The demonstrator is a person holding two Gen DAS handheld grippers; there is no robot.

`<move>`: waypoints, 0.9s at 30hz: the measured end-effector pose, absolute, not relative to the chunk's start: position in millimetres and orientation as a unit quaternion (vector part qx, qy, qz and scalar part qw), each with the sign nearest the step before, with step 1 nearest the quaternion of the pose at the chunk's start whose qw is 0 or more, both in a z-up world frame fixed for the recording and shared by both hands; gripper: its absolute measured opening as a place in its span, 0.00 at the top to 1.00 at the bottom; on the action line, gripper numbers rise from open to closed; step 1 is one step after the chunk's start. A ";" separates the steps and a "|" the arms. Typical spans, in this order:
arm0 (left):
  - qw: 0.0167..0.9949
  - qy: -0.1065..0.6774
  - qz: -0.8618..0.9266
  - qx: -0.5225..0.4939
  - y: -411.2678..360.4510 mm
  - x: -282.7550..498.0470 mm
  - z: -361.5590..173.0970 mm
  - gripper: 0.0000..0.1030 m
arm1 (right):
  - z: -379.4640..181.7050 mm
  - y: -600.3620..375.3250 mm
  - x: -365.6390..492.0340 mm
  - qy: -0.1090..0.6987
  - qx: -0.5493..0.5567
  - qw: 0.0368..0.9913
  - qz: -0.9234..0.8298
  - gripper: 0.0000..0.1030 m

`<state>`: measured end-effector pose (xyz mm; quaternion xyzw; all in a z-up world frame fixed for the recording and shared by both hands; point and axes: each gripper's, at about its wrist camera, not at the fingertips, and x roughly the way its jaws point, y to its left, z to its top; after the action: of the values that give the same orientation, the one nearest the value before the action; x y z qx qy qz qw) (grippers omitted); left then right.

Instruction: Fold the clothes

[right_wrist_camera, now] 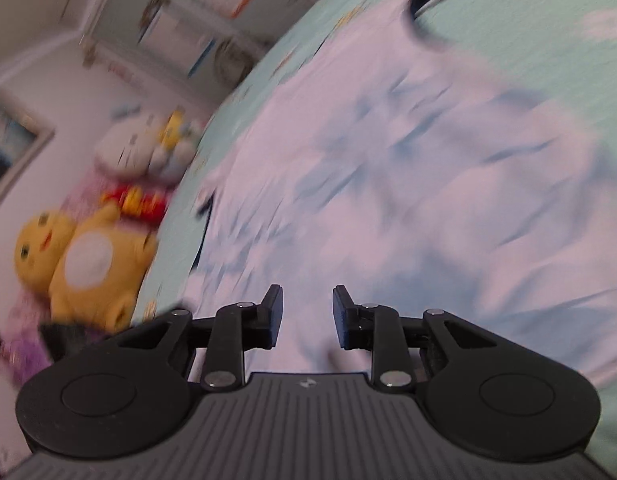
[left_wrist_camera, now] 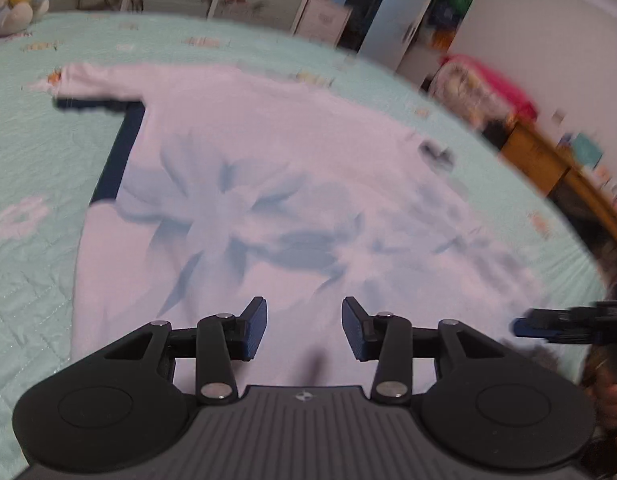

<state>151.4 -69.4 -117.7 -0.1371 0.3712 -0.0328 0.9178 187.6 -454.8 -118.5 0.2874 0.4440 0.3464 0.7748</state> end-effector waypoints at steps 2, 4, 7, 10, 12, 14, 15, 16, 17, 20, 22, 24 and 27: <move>0.921 0.367 0.003 -0.133 -49.9 137.1 -125.3 0.81 | -126.6 -444.7 185.0 0.465 0.275 0.766 0.349 0.72; 0.918 0.363 0.032 -0.158 -26.1 119.8 -127.4 0.89 | -133.1 -450.8 177.8 0.473 0.274 0.761 0.348 0.76; 0.910 0.359 0.062 -0.198 -6.1 106.7 -119.2 0.91 | -132.5 -461.8 171.2 0.477 0.271 0.757 0.355 0.77; 0.915 0.339 0.035 -0.216 -13.3 122.4 -102.1 0.83 | -130.3 -464.8 171.5 0.477 0.267 0.756 0.360 0.76; 0.923 0.322 -0.006 -0.209 -26.1 145.8 -91.0 0.74 | -133.1 -460.2 174.4 0.477 0.270 0.753 0.363 0.76; 0.924 0.325 -0.030 -0.200 -33.9 172.1 -95.9 0.66 | -137.3 -455.7 178.0 0.477 0.276 0.750 0.366 0.76; 0.923 0.329 -0.042 -0.195 -37.3 185.5 -99.6 0.64 | -138.6 -454.1 179.1 0.476 0.279 0.748 0.368 0.76; 0.923 0.339 -0.034 -0.180 -35.8 194.5 -108.2 0.65 | -139.5 -453.9 179.8 0.475 0.282 0.747 0.369 0.76; 0.922 0.347 0.001 -0.173 -24.5 194.9 -118.6 0.69 | -140.9 -455.2 180.2 0.475 0.286 0.746 0.369 0.76; 0.909 0.328 0.088 -0.242 27.3 170.8 -137.4 0.96 | -142.8 -462.2 178.9 0.475 0.296 0.743 0.367 0.77; 0.903 0.315 0.109 -0.271 41.9 156.3 -129.6 0.98 | -143.1 -465.9 177.0 0.473 0.296 0.743 0.369 0.78; 0.909 0.292 0.101 -0.280 41.2 152.0 -115.5 0.94 | -144.5 -467.8 176.8 0.471 0.300 0.742 0.371 0.78; 0.914 0.271 0.043 -0.298 30.9 175.8 -104.5 0.88 | -145.0 -466.5 178.4 0.472 0.307 0.739 0.371 0.77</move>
<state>175.8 30.9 -104.5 -0.2976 0.2714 0.0430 0.9143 178.4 -466.5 -145.0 0.3070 0.4717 0.3705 0.7389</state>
